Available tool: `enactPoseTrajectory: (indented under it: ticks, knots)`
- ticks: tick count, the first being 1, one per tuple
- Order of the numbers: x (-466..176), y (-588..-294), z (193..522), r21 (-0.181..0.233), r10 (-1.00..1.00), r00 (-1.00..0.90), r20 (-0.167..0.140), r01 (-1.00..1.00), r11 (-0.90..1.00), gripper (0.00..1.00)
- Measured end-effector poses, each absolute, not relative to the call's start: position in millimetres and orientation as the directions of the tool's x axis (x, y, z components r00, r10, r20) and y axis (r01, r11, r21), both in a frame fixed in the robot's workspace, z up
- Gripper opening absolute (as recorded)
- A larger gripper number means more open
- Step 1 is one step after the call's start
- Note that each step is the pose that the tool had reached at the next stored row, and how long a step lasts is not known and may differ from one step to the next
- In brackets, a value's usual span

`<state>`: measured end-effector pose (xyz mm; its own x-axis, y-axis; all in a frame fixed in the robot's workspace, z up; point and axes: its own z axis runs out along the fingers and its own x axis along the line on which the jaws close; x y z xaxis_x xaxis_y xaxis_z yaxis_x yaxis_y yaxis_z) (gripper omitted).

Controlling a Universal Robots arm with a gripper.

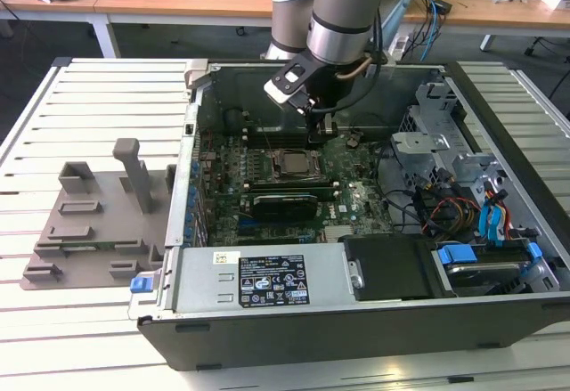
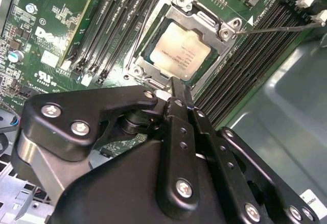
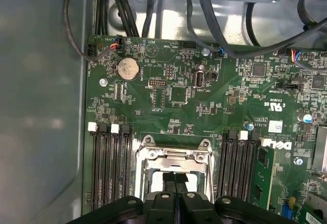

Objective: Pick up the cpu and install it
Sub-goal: 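Close the cpu cover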

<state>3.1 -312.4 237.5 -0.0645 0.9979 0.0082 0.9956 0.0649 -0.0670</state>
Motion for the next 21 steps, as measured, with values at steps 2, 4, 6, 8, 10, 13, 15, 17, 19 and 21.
enactPoseTrajectory:
  ticks: [2,4,6,8,10,13,15,17,19,21]
  knots:
    - [1,-312,236,-0.067,0.998,-0.064,0.008,0.996,0.065,0.11]
    - [-2,-312,235,-0.067,0.998,-0.064,0.008,0.996,0.065,0.11]
    - [-6,-312,231,-0.067,0.998,-0.065,0.008,0.996,0.065,0.11]
    - [-11,-312,228,-0.067,0.998,-0.064,0.008,0.996,0.065,0.11]
    - [-16,-312,223,-0.067,0.998,-0.065,0.008,0.996,0.065,0.11]
    - [-23,-312,219,-0.067,0.998,-0.065,0.008,0.996,0.065,0.11]
    - [-32,-312,212,-0.067,0.998,-0.064,0.008,0.996,0.065,0.11]
    - [-36,-312,208,-0.067,0.998,-0.064,0.008,0.996,0.065,0.11]
    - [-38,-312,206,-0.067,0.998,-0.065,0.008,0.996,0.065,0.11]
    - [-38,-312,205,-0.067,0.998,-0.065,0.008,0.996,0.065,0.11]
